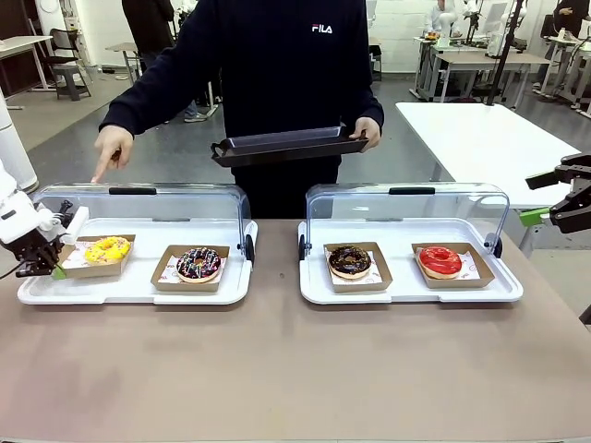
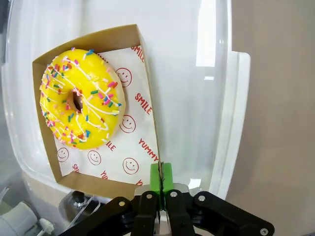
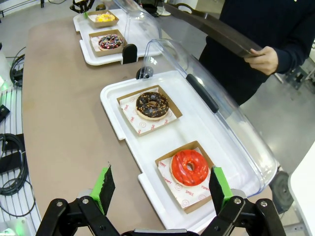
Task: Provide the desired donut to the person.
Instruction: Pick up and lift the Paper togo box containing the Donut pointed at by the person.
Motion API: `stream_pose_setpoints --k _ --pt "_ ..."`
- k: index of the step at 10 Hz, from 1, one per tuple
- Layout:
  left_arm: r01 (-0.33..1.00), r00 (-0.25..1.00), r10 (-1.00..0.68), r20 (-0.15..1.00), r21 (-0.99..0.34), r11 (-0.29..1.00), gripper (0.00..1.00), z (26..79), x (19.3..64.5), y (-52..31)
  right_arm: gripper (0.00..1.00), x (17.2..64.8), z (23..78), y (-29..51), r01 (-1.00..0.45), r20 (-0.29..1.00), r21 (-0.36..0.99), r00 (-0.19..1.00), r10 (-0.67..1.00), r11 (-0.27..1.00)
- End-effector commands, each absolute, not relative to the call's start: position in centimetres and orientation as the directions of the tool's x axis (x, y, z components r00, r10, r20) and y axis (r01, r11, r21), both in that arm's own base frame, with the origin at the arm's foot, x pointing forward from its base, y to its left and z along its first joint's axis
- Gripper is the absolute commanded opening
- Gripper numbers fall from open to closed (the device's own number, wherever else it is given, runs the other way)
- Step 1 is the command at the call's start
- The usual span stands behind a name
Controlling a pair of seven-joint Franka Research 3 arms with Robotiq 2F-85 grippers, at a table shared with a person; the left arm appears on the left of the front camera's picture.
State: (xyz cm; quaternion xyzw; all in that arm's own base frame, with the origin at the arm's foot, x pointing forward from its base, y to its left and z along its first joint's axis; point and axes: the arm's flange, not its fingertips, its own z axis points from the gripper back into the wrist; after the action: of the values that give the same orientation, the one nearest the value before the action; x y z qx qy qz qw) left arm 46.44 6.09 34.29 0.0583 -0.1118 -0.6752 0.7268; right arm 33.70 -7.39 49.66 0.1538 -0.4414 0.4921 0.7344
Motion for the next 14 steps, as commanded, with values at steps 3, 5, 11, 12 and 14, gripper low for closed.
stream_pose_setpoints --k 3,5,11,12,14 --pt "0.968 0.018 -0.992 0.121 0.248 0.048 0.0 39.1 39.0 6.6 1.0 34.1 49.5 -7.5 -0.861 0.814 -0.214 0.104 0.571 0.462" --pt "0.988 -0.012 -0.991 0.137 0.152 0.009 0.0 41.2 34.9 7.5 1.0 34.1 49.5 -7.5 -0.861 0.814 -0.214 0.104 0.571 0.462" --pt "0.972 -0.075 -0.98 0.185 0.232 -0.03 0.0 49.6 25.7 8.5 1.0 34.1 49.5 -7.5 -0.861 0.814 -0.214 0.104 0.571 0.462" --pt "0.952 -0.085 -0.98 0.181 0.306 -0.026 0.0 50.5 25.0 8.3 1.0 34.1 49.5 -7.5 -0.861 0.814 -0.214 0.104 0.571 0.462" --pt "0.906 -0.104 -0.979 0.174 0.423 -0.021 0.0 52.6 24.9 8.2 1.0 34.1 49.5 -7.5 -0.861 0.814 -0.214 0.104 0.571 0.462"
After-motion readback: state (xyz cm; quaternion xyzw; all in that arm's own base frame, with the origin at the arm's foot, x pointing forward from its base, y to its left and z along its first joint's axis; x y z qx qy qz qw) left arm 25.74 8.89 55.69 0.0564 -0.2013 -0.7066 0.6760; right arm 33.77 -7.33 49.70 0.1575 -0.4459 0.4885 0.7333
